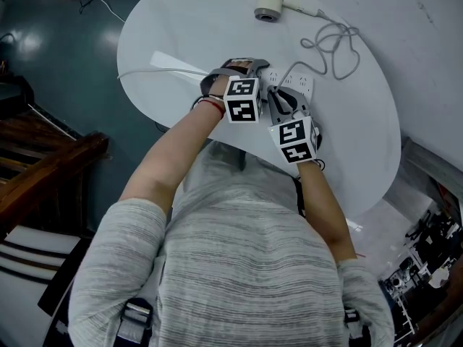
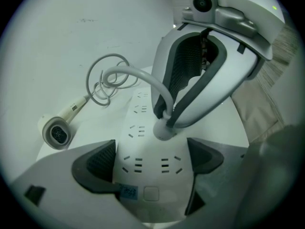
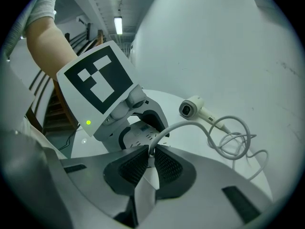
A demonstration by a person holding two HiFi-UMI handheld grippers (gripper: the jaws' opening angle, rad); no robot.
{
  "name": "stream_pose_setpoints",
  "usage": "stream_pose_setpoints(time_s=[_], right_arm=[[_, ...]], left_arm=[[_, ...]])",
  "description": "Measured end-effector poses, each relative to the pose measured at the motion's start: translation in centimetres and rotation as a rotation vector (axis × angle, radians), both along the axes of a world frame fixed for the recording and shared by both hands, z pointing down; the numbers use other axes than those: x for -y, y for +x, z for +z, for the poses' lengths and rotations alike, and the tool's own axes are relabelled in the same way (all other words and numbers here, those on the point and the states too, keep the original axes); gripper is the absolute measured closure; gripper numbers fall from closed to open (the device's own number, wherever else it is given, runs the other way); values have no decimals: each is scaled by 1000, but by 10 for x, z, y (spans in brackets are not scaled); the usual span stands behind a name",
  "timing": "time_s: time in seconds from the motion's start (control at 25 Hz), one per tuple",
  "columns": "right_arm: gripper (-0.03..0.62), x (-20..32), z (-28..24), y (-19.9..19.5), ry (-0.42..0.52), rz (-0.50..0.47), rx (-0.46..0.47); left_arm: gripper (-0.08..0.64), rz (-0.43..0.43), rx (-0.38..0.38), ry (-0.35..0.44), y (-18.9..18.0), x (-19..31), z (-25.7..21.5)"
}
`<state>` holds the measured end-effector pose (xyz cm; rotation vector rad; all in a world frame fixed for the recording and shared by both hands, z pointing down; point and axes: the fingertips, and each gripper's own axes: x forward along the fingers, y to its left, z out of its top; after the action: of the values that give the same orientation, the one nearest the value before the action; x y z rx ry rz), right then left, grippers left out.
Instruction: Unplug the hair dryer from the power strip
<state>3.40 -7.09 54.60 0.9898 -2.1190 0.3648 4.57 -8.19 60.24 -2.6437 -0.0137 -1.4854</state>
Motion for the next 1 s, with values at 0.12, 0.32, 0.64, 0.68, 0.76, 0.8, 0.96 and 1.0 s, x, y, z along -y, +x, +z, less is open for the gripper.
stream_pose_setpoints(time_s=[0.12, 0.32, 0.64, 0.68, 0.76, 0.8, 0.96, 1.0], right_arm=[[538, -1, -1, 0, 4, -5, -4], [538, 0, -1, 0, -15, -2, 4], [538, 4, -2, 1, -30, 5, 21], [538, 3, -2, 1, -22, -1, 13], [538, -1, -2, 1, -7, -13, -6], [538, -3, -2, 1, -4, -12, -11], [538, -3, -1, 1, -21, -16, -13], [538, -2, -1, 1, -31, -19, -11]], left_arm=[[98, 0, 4, -7, 0, -1, 0], [98, 5, 1, -11, 0, -3, 0], [97, -9, -6, 2, 1, 0, 4], [97, -9, -5, 1, 1, 0, 4], [97, -9, -1, 0, 1, 0, 5], [98, -8, 0, 0, 1, 0, 5], [98, 10, -3, -6, 1, -4, 1], [98, 14, -4, -6, 0, -4, 0]])
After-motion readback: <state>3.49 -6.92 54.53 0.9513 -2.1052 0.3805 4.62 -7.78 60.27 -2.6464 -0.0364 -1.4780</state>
